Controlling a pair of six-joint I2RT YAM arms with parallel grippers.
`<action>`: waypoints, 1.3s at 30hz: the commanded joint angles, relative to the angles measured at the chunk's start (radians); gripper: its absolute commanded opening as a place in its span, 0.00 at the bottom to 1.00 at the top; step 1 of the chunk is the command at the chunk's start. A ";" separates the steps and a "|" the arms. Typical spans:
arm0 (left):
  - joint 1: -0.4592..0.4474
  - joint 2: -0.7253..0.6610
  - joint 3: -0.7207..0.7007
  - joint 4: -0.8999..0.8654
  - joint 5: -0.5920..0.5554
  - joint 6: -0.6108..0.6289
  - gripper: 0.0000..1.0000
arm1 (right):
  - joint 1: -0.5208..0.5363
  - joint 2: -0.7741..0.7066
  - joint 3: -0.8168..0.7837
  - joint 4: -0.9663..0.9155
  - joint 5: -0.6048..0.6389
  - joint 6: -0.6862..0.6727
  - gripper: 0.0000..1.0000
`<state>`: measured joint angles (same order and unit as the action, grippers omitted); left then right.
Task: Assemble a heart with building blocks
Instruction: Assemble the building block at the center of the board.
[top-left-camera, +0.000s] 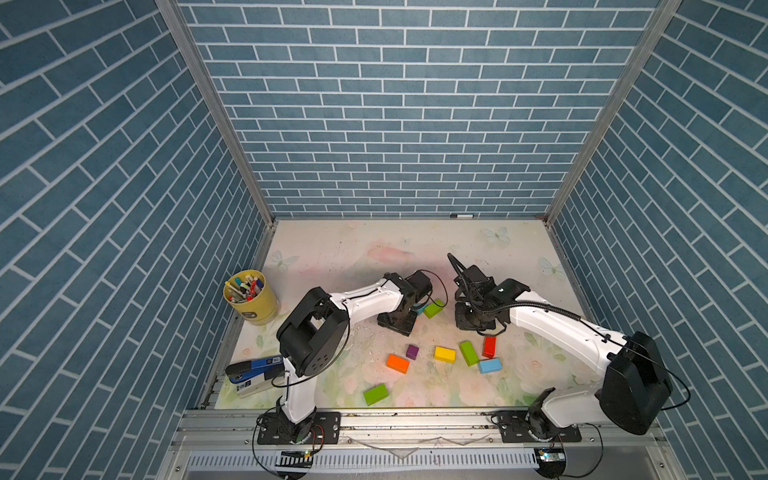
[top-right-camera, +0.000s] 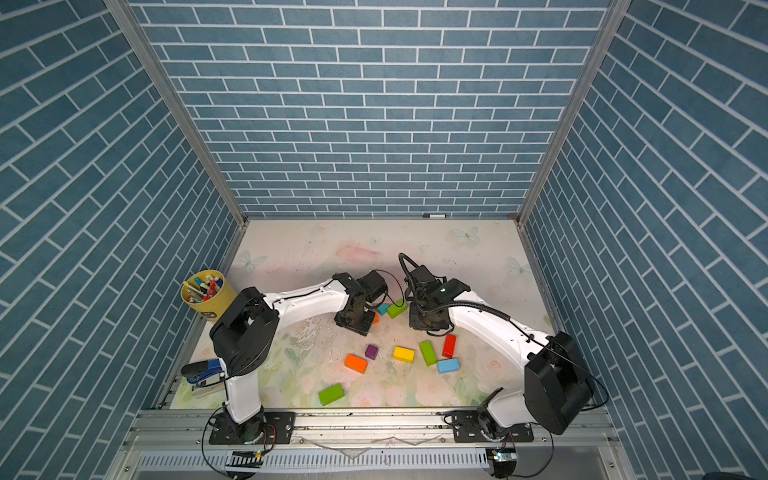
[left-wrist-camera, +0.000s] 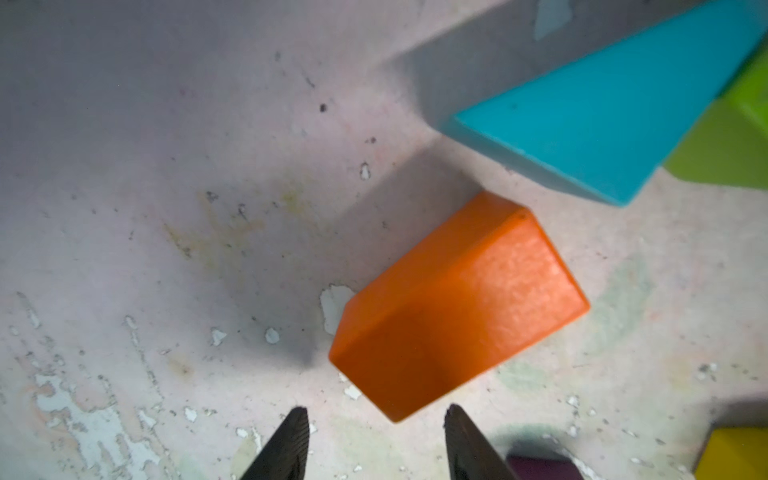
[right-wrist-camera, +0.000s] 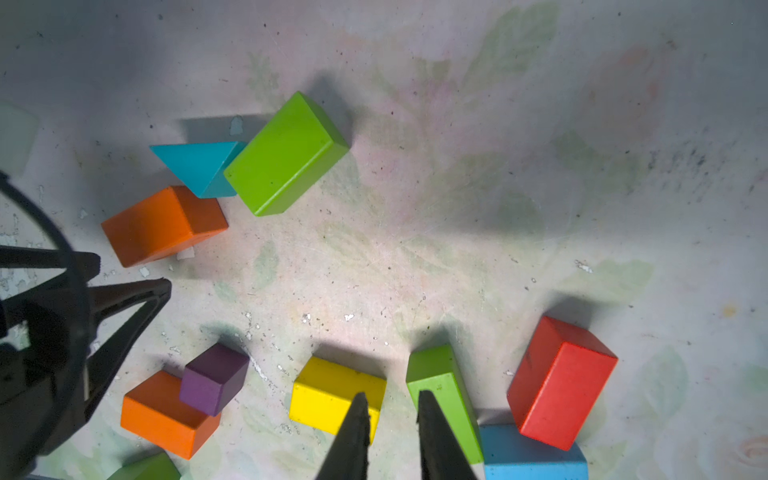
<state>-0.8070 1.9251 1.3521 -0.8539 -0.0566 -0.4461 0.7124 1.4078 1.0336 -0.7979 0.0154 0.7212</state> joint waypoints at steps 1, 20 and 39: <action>0.030 0.008 0.033 -0.033 -0.064 -0.025 0.54 | -0.003 -0.014 0.003 -0.017 0.016 0.032 0.24; 0.009 -0.169 -0.109 0.038 -0.002 -0.134 0.66 | -0.004 -0.018 0.010 -0.025 0.015 0.023 0.24; -0.015 0.024 0.035 0.062 0.051 -0.138 0.53 | -0.004 -0.046 -0.002 -0.040 0.029 0.025 0.24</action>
<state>-0.8349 1.9404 1.3556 -0.7731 0.0269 -0.5877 0.7124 1.3827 1.0340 -0.8017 0.0235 0.7212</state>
